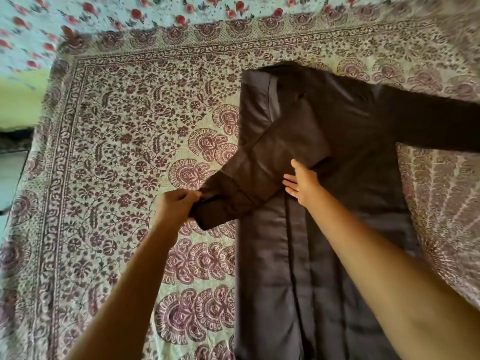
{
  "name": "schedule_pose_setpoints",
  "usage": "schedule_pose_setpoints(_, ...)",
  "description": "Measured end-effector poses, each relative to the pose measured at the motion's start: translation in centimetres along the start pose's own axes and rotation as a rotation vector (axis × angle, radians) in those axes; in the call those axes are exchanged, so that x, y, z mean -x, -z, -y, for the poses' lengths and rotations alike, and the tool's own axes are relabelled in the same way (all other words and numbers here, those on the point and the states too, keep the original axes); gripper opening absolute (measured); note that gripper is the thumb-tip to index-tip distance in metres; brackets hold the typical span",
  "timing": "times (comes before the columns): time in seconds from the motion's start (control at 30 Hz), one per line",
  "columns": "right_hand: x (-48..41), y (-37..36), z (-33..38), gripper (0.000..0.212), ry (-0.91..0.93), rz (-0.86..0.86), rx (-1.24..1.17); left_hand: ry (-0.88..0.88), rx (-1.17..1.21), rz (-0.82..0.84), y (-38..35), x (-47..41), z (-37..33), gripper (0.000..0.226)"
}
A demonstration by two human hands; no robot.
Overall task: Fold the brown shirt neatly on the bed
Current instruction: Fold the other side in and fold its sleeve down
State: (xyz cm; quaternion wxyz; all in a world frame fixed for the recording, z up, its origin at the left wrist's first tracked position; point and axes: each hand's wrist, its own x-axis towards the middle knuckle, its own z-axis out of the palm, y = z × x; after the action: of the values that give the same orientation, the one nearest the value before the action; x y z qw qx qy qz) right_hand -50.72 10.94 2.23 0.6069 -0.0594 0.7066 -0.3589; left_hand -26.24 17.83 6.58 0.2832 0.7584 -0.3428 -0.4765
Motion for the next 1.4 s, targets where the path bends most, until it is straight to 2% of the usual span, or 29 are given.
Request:
schedule_pose_setpoints(0.07, -0.3, -0.5, 0.0, 0.045, 0.012, -0.063, -0.075, 0.006, 0.020, 0.014, 0.1, 0.5, -0.1, 0.013)
schedule_pose_setpoints(0.13, -1.0, -0.6, 0.0, 0.052, 0.060, -0.245, -0.088, 0.090, -0.012, 0.096, 0.7, 1.0, -0.4, 0.015)
schedule_pose_setpoints(0.2, -1.4, -0.3, 0.3, 0.067, 0.070, -0.391, -0.050, 0.181, -0.112, 0.284, 1.2, 1.5, -0.5, 0.014)
schedule_pose_setpoints(0.23, -1.6, -0.1, 0.4, 0.073, 0.050, -0.400, -0.044, 0.223, -0.152, 0.381, 1.3, 1.7, -0.3, 0.012)
schedule_pose_setpoints(0.3, -1.9, 0.2, 0.7, 0.074, 0.004, -0.290, -0.071, 0.272, -0.148, 0.496, 1.4, 2.3, 0.3, 0.011)
schedule_pose_setpoints(0.37, -1.5, 0.2, 0.9, 0.063, 0.006, -0.174, -0.104, 0.263, -0.084, 0.559, 1.0, 2.8, 1.2, 0.011)
schedule_pose_setpoints(0.43, -1.3, 0.3, 1.2, 0.060, 0.087, -0.184, -0.080, 0.260, -0.044, 0.624, 0.3, 3.6, 2.0, 0.006)
schedule_pose_setpoints(0.5, -1.4, 0.6, 1.8, 0.063, 0.206, -0.231, -0.049, 0.290, 0.003, 0.688, -0.5, 5.0, 2.6, 0.014)
schedule_pose_setpoints(0.6, -1.9, 1.6, 2.3, 0.069, 0.278, -0.218, 0.065, 0.359, 0.314, 0.728, -1.7, 7.6, 3.6, 0.029)
schedule_pose_setpoints(0.67, -2.0, 2.4, 1.5, 0.077, 0.213, -0.143, 0.195, 0.439, 0.469, 0.651, -2.4, 8.8, 5.1, 0.043)
schedule_pose_setpoints(0.7, -2.0, 2.8, 0.7, 0.081, 0.168, -0.113, 0.238, 0.464, 0.414, 0.595, -2.9, 9.2, 5.9, 0.042)
schedule_pose_setpoints(0.77, -1.4, 3.5, -1.3, 0.083, 0.143, -0.121, 0.294, 0.487, 0.136, 0.531, -3.6, 10.0, 7.4, 0.026)
schedule_pose_setpoints(0.87, -1.2, 4.5, -4.2, 0.059, 0.260, -0.198, 0.461, 0.528, -0.129, 0.504, -4.6, 10.7, 9.3, 0.005)
schedule_pose_setpoints(0.93, -1.0, 5.0, -4.9, 0.031, 0.308, -0.148, 0.484, 0.474, -0.227, 0.498, -5.0, 10.8, 10.0, 0.016)
schedule_pose_setpoints(1.0, -0.7, 5.2, -4.4, 0.019, 0.329, -0.028, 0.422, 0.455, -0.223, 0.545, -5.1, 11.1, 10.1, 0.023)
schedule_pose_setpoints(1.1, -0.3, 5.3, -2.4, 0.017, 0.396, 0.015, 0.280, 0.622, 0.124, 0.668, -5.1, 12.1, 10.0, 0.013)
schedule_pose_setpoints(1.13, -0.2, 5.3, -1.9, 0.017, 0.414, 0.014, 0.257, 0.649, 0.160, 0.686, -5.1, 12.6, 10.1, 0.012)
schedule_pose_setpoints(1.2, 0.3, 5.4, -1.7, 0.022, 0.384, 0.042, 0.279, 0.636, -0.007, 0.694, -5.6, 13.5, 11.0, 0.013)
schedule_pose_setpoints(1.3, 1.0, 6.0, -3.2, 0.033, 0.230, 0.100, 0.374, 0.534, -0.337, 0.720, -6.8, 14.3, 13.0, 0.017)
schedule_pose_setpoints(1.37, 1.2, 6.5, -4.5, 0.036, 0.215, 0.087, 0.394, 0.466, -0.443, 0.680, -7.5, 14.5, 13.4, 0.015)
schedule_pose_setpoints(1.4, 1.3, 6.7, -4.9, 0.036, 0.220, 0.068, 0.383, 0.402, -0.508, 0.633, -7.8, 14.6, 13.2, 0.024)
